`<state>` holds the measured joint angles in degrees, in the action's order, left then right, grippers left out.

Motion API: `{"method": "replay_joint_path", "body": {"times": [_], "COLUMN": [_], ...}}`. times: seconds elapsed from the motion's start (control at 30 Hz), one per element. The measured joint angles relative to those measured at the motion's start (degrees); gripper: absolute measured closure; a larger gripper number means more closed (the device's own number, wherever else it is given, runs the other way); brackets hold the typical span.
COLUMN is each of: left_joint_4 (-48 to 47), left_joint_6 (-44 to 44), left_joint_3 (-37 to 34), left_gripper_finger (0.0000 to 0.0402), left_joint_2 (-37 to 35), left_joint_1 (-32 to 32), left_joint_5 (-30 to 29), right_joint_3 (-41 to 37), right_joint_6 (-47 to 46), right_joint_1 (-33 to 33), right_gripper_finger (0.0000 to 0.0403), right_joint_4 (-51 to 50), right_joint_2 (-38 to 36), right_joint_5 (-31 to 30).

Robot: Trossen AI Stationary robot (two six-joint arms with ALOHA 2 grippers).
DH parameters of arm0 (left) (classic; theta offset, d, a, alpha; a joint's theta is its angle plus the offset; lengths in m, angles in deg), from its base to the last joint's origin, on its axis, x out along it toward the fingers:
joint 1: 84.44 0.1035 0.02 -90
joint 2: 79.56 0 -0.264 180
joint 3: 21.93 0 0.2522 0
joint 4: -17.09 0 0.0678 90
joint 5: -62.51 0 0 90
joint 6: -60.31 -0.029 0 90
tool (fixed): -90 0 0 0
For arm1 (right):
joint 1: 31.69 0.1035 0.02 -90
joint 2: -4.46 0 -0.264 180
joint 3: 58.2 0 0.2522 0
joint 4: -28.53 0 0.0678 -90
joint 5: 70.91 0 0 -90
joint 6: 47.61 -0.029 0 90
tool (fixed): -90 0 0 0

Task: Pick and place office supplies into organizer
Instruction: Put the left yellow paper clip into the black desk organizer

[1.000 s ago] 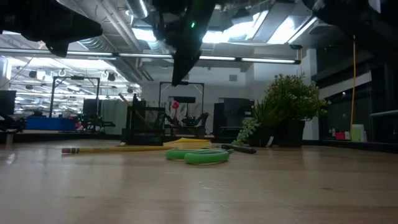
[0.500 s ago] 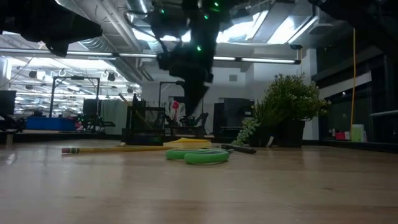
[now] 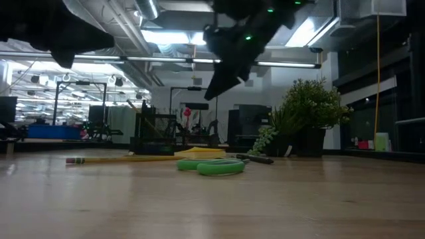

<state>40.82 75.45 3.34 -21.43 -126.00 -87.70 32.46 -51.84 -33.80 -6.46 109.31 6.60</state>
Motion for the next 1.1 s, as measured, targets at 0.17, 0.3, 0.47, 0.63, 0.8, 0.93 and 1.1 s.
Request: {"method": "replay_joint_path", "body": {"times": [0.17,0.3,0.47,0.63,0.8,0.93,1.1], "left_joint_4": [-1.8,-15.8,-45.8,-55.2,-55.4,-56.2,-55.8], "left_joint_6": [4.9,9.6,23.3,29.2,29.2,26.9,22.9], "left_joint_3": [0.7,6.8,17.4,21.3,21.8,21.7,21.7], "left_gripper_finger": [0.0368,0.0368,0.0368,0.0367,0.0353,0.0334,0.0309], "left_joint_2": [0.0,0.0,0.6,1.4,1.9,3.1,5.5], "left_joint_1": [6.5,12.3,18.0,20.3,22.2,23.8,25.7], "left_joint_5": [5.3,12.6,19.3,22.0,24.9,25.4,28.1], "right_joint_3": [-10.2,-15.9,-20.7,-24.8,-28.6,-32.3,-34.2], "right_joint_6": [2.4,4.4,3.0,3.6,4.1,2.8,3.0], "right_joint_1": [1.1,1.3,1.2,1.7,1.7,1.8,1.8], "right_gripper_finger": [0.04,0.0399,0.0399,0.0399,0.0398,0.0398,0.0398], "right_joint_4": [15.0,21.0,25.2,29.8,36.0,42.2,46.0], "right_joint_2": [-6.3,-9.4,-11.8,-13.0,-13.2,-13.2,-13.2], "right_joint_5": [-0.1,0.1,4.3,5.1,5.1,5.1,5.1]}}
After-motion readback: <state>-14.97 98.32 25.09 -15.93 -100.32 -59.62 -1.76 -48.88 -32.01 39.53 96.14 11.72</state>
